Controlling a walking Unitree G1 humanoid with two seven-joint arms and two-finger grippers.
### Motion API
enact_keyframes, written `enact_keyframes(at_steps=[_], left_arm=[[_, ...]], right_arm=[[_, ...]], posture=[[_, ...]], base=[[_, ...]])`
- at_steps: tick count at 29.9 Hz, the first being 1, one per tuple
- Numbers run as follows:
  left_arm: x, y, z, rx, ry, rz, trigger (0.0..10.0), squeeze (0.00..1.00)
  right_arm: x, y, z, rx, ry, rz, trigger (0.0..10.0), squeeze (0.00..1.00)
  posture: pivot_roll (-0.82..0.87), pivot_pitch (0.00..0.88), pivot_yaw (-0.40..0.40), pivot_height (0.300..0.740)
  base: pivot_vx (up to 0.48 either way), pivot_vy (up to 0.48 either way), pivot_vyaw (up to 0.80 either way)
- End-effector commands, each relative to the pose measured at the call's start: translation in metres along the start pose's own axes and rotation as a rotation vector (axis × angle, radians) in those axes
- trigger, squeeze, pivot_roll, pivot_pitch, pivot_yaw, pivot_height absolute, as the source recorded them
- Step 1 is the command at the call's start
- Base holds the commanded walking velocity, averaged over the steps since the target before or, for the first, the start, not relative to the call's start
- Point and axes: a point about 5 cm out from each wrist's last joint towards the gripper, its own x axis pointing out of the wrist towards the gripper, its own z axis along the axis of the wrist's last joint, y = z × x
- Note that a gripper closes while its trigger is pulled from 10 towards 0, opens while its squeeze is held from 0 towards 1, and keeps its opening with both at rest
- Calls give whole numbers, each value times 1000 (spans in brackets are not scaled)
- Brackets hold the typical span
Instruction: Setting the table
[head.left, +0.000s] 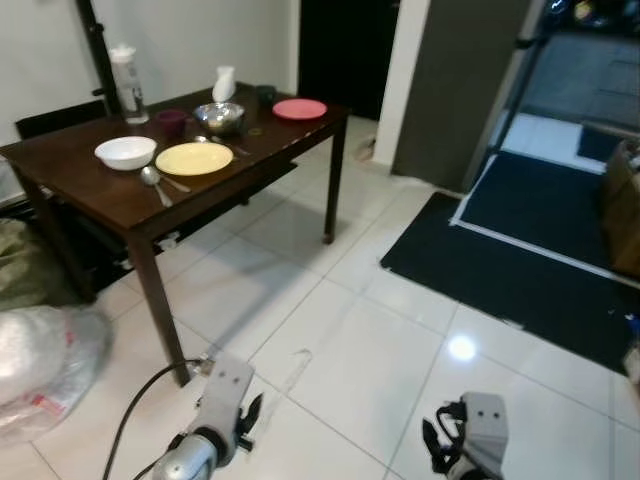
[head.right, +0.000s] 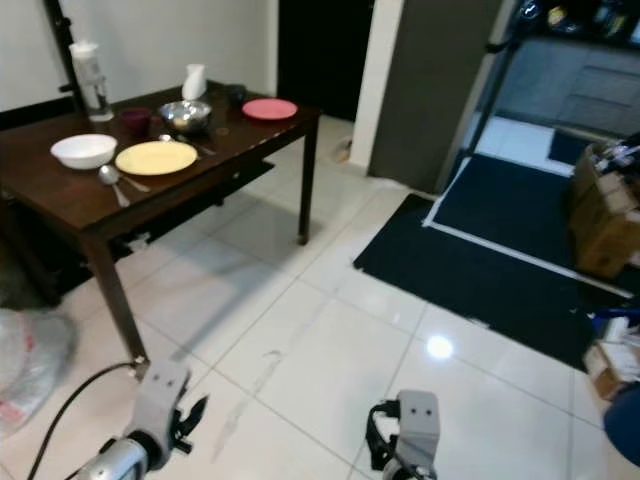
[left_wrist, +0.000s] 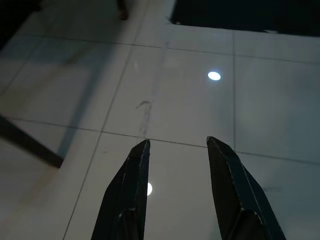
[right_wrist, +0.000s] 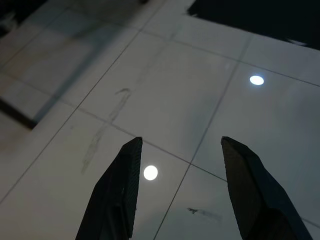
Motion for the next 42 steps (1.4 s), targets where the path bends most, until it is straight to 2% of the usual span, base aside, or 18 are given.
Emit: enact_keyframes(at_steps=[1,16,23,42], left_arm=[[-2,0,-8,-12,30,0,10000,0],[-2,2,-5,2,6,10,10000,0],[-2,4,-3,15,-21,23,10000,0],[-3,3,-4,16,-21,14,10000,0]], right_arm=[[-4,-1,-9,10,34,-5,10000,0],[-3,0,-7,2,20,-1,10000,0],[-2,4,0,-12,-19,16,10000,0],[-3,3,-2,-10,-14,11,10000,0]], posture=[[14,20,62,740],[13,22,61,740],[14,22,61,740],[15,26,61,740]], base=[[0,0,-800],[0,0,-797],[368,0,0],[480,0,0]])
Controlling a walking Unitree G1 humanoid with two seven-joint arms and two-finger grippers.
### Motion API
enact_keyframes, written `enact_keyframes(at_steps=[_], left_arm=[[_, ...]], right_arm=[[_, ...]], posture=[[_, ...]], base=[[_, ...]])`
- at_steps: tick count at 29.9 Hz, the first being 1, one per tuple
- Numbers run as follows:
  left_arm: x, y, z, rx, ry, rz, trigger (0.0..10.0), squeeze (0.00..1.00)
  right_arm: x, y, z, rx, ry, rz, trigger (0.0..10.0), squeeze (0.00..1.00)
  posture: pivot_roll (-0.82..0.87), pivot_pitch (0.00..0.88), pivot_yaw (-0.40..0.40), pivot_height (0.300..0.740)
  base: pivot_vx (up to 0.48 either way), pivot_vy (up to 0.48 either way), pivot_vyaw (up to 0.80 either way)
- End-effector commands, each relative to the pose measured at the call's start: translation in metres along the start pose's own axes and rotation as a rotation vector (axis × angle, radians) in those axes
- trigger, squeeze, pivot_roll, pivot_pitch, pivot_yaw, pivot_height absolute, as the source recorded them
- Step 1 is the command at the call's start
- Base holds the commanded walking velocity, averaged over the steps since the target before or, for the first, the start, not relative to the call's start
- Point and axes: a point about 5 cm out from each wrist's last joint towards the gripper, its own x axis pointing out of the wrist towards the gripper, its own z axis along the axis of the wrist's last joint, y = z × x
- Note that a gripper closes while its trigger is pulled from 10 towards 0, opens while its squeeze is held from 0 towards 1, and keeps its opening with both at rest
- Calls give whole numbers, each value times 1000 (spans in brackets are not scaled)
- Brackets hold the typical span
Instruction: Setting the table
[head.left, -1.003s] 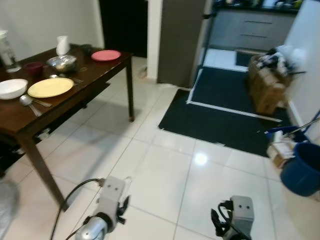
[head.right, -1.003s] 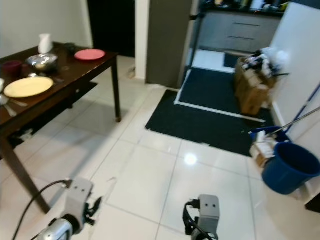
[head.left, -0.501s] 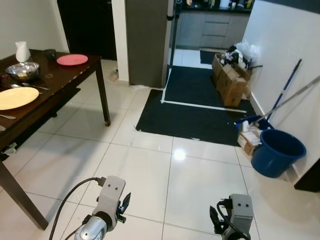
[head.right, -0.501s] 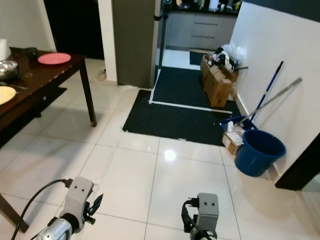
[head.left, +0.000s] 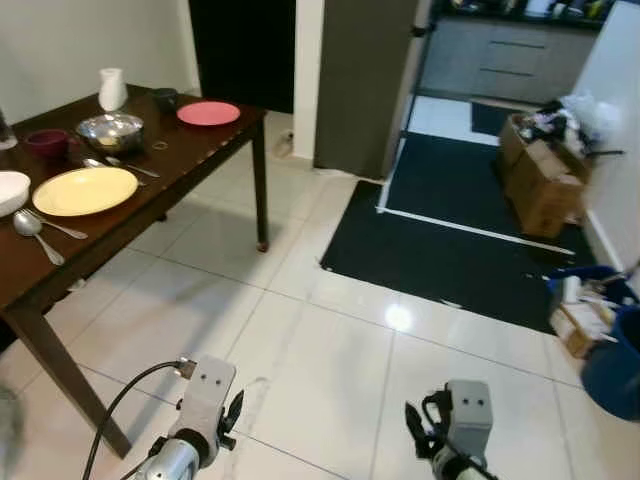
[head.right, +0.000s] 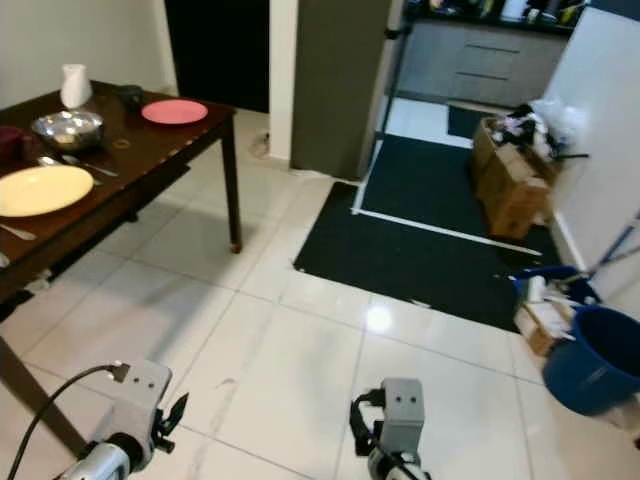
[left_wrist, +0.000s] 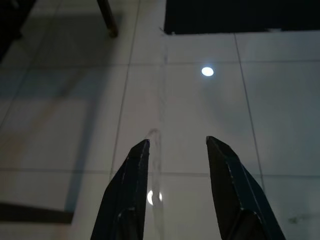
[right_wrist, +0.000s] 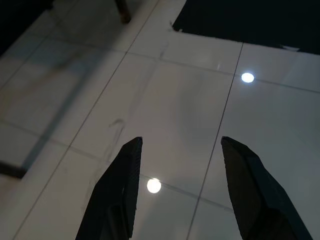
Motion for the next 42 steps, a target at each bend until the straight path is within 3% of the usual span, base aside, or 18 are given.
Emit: enact_keyframes(at_steps=[1,15,18,20,23,25,27,29,30,32,37,42], left_arm=[[0,-7,-2,3,7,-25,10000,0],[0,-6,-2,7,2,-26,10000,0],[0,-4,15,86,-87,-8,10000,0],[0,-2,40,136,-186,-7,10000,0],[0,-2,52,143,-229,-8,10000,0],[2,-1,91,134,-358,-10,10000,0],[2,-1,99,131,-381,-10,10000,0],[4,-4,128,118,-471,-8,10000,0],[4,-5,136,116,-494,-7,10000,0],[3,-10,148,103,-526,-10,10000,0],[2,-15,154,84,-531,-22,10000,0],[-2,-17,154,30,-507,-40,10000,0]], right_arm=[[-4,-7,-7,3,25,-27,10000,0],[-3,-6,-6,4,20,-29,10000,0],[-1,-6,11,-3,-55,-16,10000,0],[1,-3,40,10,-167,2,10000,0],[2,-1,55,21,-224,14,10000,0],[5,10,106,26,-395,65,10000,0],[4,13,116,28,-427,76,10000,0],[3,24,149,40,-527,113,10000,0],[3,28,155,44,-542,121,10000,0],[1,35,160,55,-553,139,10000,0],[-2,42,158,83,-543,153,10000,0],[-3,38,150,214,-494,107,10000,0]], posture=[[15,26,61,740],[16,26,64,740],[20,28,66,740],[20,28,66,740],[22,29,66,740],[22,24,68,740],[22,24,68,740],[21,22,68,740],[23,18,67,740],[23,16,67,740],[23,16,67,740],[21,12,69,740]], base=[[480,0,0],[480,0,0],[480,0,0],[480,0,0],[356,0,0],[343,0,0],[345,0,0],[341,0,0],[349,0,0],[328,0,0],[123,0,0],[0,0,0]])
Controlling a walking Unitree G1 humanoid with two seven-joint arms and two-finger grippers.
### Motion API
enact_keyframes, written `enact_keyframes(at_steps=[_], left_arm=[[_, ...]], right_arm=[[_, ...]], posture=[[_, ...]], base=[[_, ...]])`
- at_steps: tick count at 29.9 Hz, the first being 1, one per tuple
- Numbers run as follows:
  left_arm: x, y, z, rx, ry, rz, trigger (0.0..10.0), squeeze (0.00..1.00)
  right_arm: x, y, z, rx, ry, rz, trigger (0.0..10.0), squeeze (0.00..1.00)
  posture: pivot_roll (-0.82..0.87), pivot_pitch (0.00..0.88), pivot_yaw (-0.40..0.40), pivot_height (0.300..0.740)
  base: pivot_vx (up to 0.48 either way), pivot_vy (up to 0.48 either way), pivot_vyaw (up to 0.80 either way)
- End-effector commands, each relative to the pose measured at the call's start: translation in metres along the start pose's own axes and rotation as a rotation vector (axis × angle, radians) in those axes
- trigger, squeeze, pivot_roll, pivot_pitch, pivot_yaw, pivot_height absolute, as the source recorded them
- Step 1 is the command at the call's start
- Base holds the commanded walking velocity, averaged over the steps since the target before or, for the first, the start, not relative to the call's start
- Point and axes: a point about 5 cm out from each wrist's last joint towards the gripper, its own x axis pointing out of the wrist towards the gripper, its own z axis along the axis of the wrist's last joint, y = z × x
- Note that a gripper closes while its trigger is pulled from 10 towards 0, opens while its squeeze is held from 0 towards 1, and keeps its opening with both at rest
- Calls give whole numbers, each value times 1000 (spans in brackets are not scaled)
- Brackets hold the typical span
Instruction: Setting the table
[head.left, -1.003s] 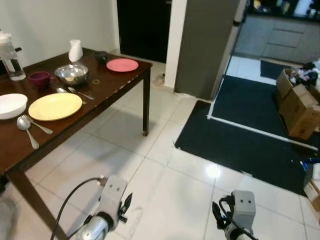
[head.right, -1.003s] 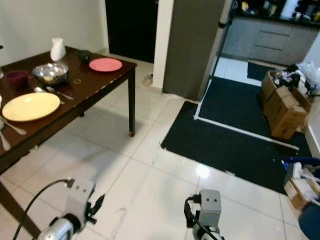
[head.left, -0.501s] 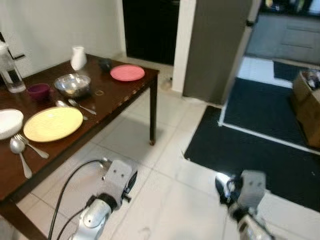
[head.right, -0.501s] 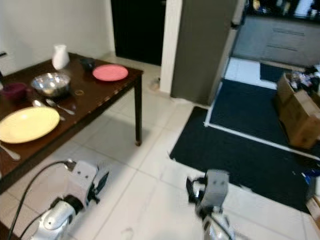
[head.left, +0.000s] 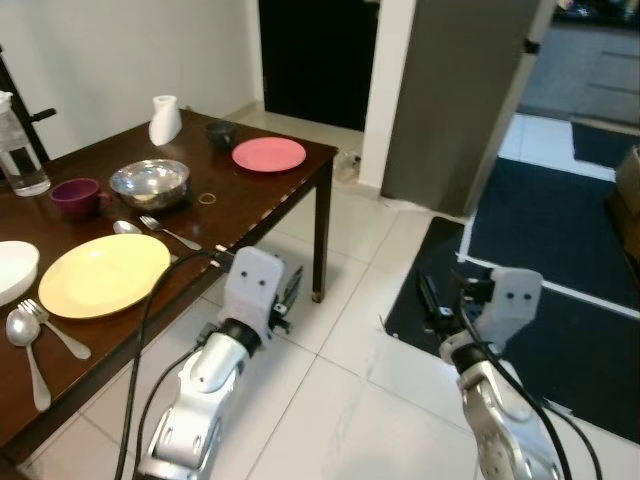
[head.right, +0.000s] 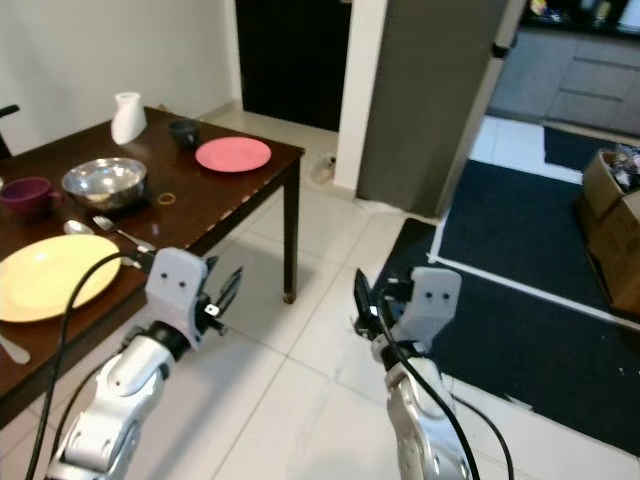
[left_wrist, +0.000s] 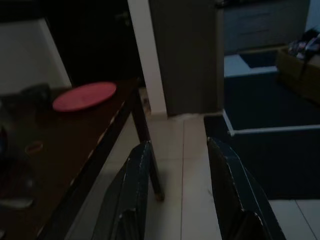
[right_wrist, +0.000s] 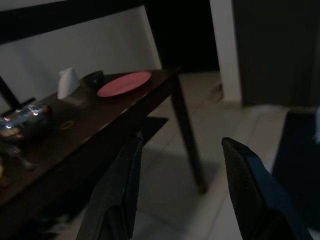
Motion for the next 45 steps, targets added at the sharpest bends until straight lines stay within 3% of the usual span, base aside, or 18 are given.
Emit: enact_keyframes(at_steps=[1,7,20,45], left_arm=[[-5,0,-5,-24,35,-1,10000,0],[-6,-1,-6,-22,55,-1,10000,0],[-7,-3,-10,-20,127,25,10000,0],[-2,11,-14,37,210,138,10000,0]], right_arm=[[-4,-11,-4,34,30,-60,10000,0],[-3,-24,-1,127,29,-134,10000,0],[-2,-19,7,210,4,-105,10000,0],[-5,-12,7,230,9,-62,10000,0]], posture=[[21,12,69,740],[21,8,67,740],[22,16,68,740],[24,25,77,740]], base=[[0,0,0],[0,0,734],[0,0,800],[0,0,800]])
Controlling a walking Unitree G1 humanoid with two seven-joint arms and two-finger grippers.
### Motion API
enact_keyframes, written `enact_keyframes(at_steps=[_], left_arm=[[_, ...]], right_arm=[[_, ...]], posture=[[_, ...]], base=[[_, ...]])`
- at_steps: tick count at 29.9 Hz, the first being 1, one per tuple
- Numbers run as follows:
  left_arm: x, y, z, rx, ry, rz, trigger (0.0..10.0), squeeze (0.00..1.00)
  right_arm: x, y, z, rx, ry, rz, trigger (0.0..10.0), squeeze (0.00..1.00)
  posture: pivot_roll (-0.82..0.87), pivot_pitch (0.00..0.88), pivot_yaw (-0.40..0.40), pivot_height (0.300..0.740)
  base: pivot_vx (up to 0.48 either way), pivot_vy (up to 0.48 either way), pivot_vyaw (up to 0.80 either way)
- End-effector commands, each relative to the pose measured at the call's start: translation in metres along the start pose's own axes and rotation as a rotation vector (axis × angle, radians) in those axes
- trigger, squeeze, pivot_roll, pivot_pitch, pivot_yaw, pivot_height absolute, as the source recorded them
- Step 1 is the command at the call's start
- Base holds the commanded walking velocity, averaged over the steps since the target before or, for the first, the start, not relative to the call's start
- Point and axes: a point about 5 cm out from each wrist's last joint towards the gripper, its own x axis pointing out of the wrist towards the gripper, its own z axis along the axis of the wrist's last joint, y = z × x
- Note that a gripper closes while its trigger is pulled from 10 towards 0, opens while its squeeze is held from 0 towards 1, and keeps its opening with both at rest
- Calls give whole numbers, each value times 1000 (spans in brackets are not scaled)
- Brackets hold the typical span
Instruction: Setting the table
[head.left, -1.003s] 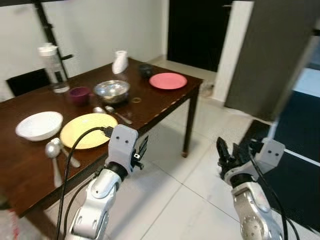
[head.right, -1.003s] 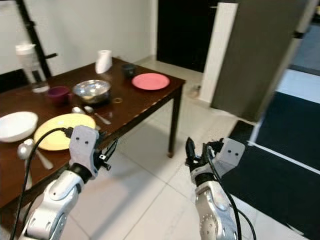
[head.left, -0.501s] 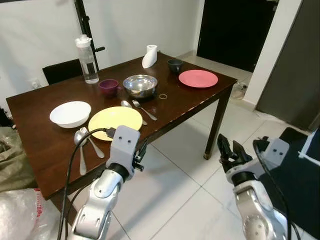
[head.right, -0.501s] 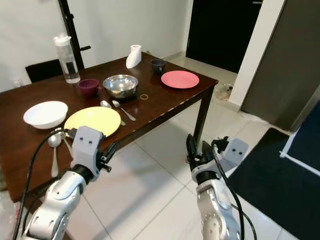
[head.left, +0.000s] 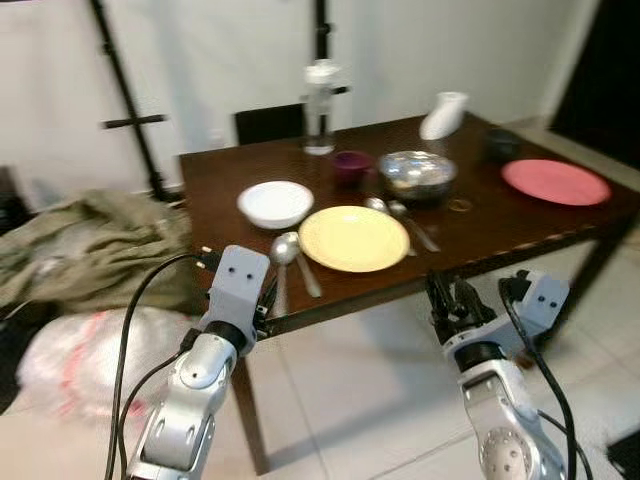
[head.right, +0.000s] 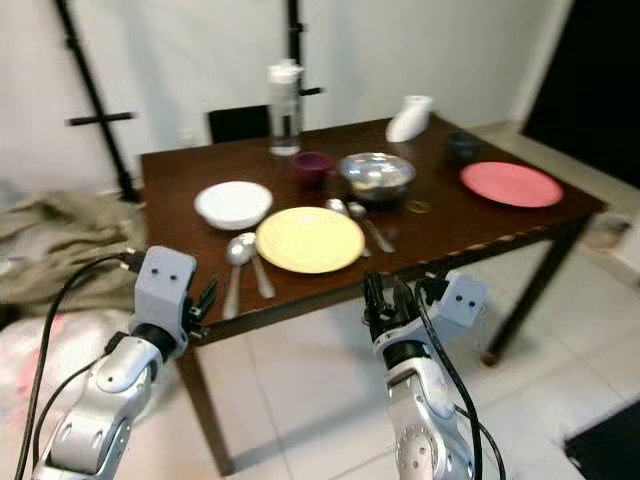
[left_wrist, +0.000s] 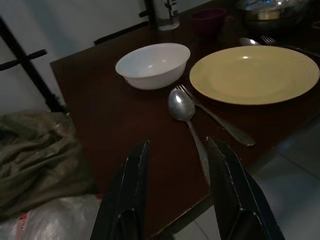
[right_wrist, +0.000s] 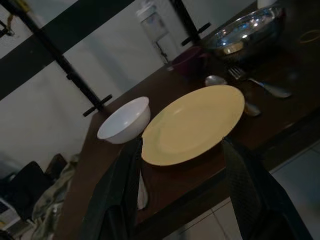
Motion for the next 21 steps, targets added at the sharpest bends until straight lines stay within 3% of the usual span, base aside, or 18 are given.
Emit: enact_keyframes(at_steps=[1,5,11,21], left_arm=[[2,1,-1,12,19,7,10000,0],[4,1,1,20,10,6,10000,0],[7,1,2,57,-2,8,10000,0],[9,-2,5,46,-18,-6,10000,0]], right_arm=[[-3,-2,-1,10,5,-11,10000,0],[-3,-3,0,-9,-2,-21,10000,0],[-1,-6,5,-48,-40,-62,10000,0],[0,-8,9,-93,-60,-69,10000,0]], posture=[[24,25,77,740],[25,24,78,740],[22,22,83,740],[20,20,82,740]], base=[[0,0,800],[0,0,800],[401,0,0],[458,0,0]])
